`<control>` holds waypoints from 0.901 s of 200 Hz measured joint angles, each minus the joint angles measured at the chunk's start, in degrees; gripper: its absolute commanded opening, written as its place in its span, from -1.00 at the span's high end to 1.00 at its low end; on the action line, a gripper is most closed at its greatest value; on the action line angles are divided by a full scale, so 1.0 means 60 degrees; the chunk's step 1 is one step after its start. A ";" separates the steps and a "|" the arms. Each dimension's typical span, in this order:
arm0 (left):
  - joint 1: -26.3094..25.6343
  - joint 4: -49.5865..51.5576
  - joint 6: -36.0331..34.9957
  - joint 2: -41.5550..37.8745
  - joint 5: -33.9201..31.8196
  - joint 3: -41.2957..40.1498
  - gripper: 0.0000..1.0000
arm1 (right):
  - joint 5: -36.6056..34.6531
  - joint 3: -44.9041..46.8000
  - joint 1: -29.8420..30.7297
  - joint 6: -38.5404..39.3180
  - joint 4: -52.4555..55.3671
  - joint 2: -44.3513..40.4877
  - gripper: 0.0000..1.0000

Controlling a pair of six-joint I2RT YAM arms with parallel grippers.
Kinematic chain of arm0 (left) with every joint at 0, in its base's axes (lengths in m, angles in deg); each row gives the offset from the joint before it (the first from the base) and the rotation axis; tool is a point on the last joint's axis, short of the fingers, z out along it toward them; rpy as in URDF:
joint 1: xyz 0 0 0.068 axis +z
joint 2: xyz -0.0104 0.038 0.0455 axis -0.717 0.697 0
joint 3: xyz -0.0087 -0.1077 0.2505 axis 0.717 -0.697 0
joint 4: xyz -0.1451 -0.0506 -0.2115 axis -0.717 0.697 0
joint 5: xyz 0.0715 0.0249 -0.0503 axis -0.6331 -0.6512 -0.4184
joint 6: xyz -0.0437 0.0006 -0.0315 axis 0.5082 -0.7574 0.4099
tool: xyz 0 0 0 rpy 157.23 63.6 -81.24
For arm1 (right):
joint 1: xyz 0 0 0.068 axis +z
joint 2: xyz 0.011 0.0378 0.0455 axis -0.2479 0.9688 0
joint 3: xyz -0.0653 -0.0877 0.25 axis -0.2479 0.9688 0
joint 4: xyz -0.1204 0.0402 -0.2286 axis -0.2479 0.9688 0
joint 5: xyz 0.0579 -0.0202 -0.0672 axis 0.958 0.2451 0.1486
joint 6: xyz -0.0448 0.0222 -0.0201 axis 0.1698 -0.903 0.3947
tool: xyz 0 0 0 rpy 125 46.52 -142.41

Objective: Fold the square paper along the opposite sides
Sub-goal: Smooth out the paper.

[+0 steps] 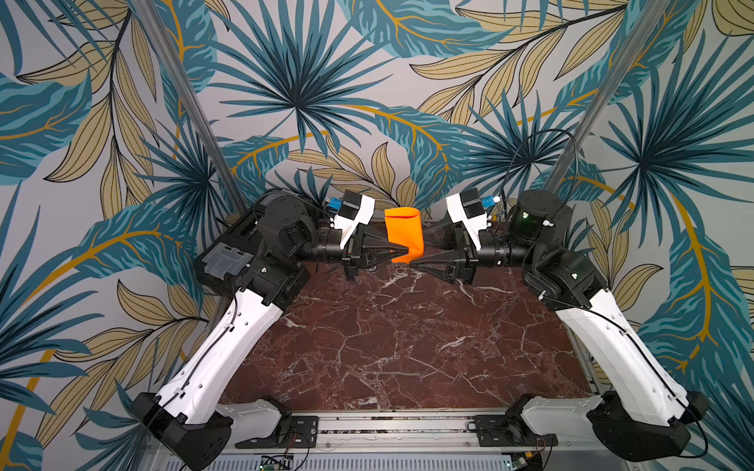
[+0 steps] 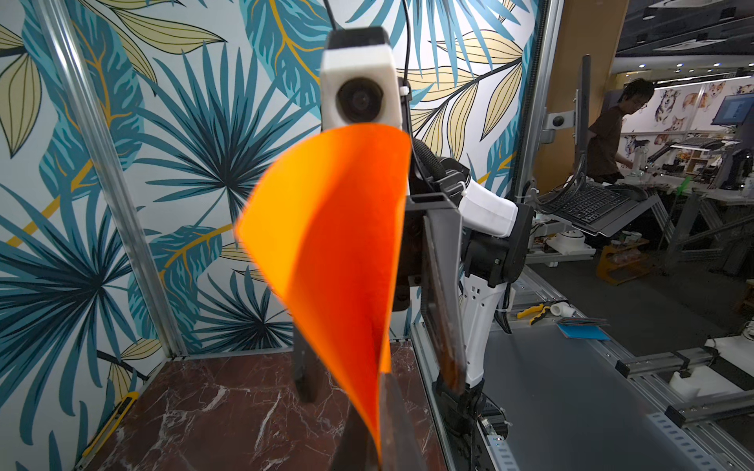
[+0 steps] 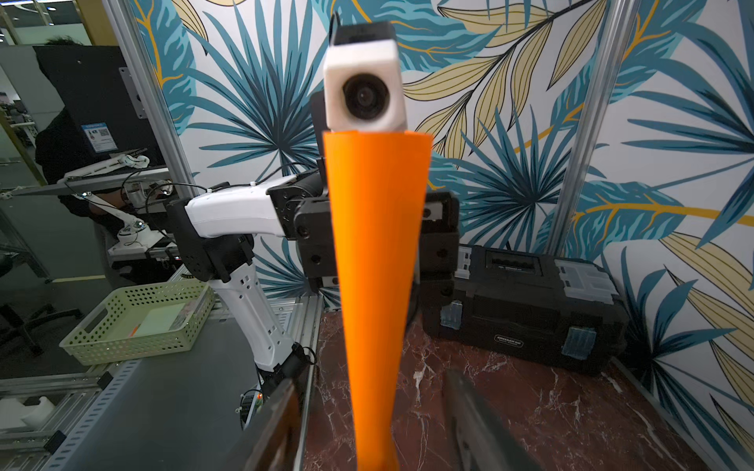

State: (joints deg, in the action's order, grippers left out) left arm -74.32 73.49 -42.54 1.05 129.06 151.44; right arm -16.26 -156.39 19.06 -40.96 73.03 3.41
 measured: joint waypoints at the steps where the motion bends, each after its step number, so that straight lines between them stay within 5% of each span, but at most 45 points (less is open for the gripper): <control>1: 0.0000 0.0000 0.0000 0.0000 0.0000 0.0000 1.00 | 0.0000 0.0000 0.0000 0.0007 0.0007 0.0004 -0.06; 62: 0.0011 0.0317 -0.0186 0.0007 -0.0011 0.0095 1.00 | -0.0084 -0.0007 0.0000 0.0091 0.0051 0.0007 0.40; 180: 0.0015 0.1297 -0.0907 0.0025 -0.0138 0.0219 1.00 | -0.0331 -0.0007 0.0000 0.0157 0.0055 -0.0200 0.52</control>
State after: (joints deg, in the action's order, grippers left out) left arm -74.24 81.27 -47.98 1.20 128.23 152.75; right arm -18.25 -156.43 19.06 -40.02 73.35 2.20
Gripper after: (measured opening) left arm 0.056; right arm 0.245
